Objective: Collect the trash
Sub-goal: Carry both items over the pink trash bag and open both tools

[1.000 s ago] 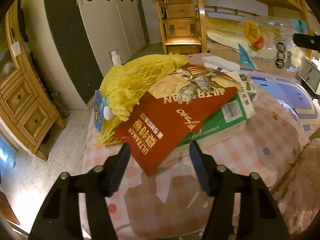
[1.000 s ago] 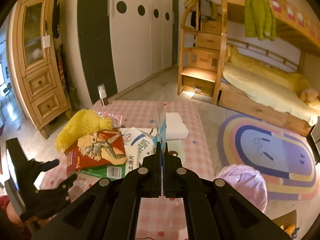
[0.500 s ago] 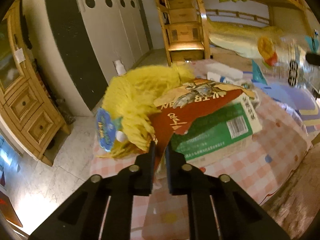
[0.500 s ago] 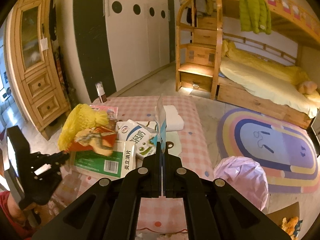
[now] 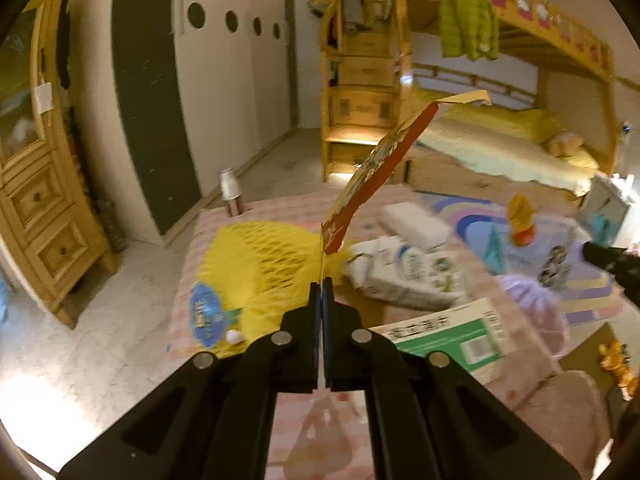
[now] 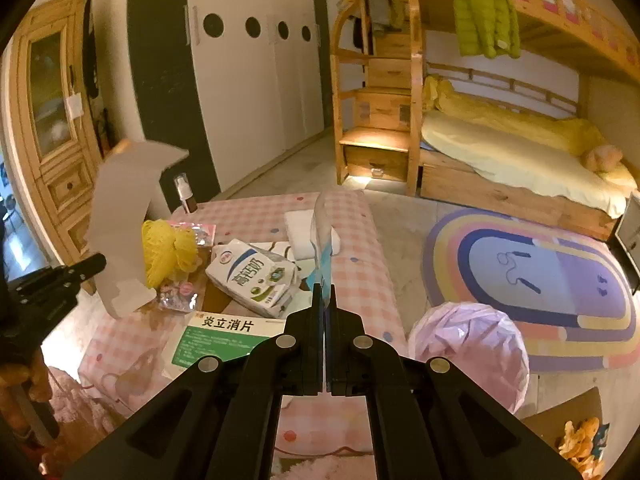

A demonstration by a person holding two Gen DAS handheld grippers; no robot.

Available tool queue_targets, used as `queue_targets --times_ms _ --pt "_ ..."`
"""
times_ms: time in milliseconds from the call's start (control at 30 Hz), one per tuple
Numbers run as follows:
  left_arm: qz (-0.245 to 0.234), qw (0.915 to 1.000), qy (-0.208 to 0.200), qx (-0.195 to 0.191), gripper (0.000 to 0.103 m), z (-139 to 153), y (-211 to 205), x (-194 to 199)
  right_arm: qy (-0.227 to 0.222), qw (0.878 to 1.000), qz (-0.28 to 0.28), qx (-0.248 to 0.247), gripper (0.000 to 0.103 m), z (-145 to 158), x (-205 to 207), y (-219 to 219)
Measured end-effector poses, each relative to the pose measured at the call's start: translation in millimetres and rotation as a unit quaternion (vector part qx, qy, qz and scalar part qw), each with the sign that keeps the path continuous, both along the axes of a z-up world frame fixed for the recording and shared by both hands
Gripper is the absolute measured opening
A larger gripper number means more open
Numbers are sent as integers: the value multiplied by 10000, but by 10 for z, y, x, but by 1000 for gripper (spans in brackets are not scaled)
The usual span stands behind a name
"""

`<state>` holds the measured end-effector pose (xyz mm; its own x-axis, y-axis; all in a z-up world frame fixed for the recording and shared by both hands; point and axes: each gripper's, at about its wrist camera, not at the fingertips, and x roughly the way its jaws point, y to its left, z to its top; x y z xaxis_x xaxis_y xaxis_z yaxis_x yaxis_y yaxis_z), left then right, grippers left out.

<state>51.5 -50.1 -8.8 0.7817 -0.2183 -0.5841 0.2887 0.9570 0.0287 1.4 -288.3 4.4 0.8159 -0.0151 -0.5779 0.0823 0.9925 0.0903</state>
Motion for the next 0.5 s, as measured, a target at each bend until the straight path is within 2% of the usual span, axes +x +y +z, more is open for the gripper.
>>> queue_targets --times_ms 100,233,367,500 --pt "-294 9994 -71 -153 0 107 -160 -112 -76 9999 -113 42 0 43 -73 -79" --pt "-806 9960 51 -395 0 167 -482 -159 -133 9993 -359 56 0 53 -205 -290" --pt "-1282 9905 249 -420 0 74 -909 -146 -56 9974 -709 85 0 -32 -338 -561" --pt "-1856 9806 509 -360 0 -73 -1505 -136 78 9932 -1148 162 0 -177 -470 -912"
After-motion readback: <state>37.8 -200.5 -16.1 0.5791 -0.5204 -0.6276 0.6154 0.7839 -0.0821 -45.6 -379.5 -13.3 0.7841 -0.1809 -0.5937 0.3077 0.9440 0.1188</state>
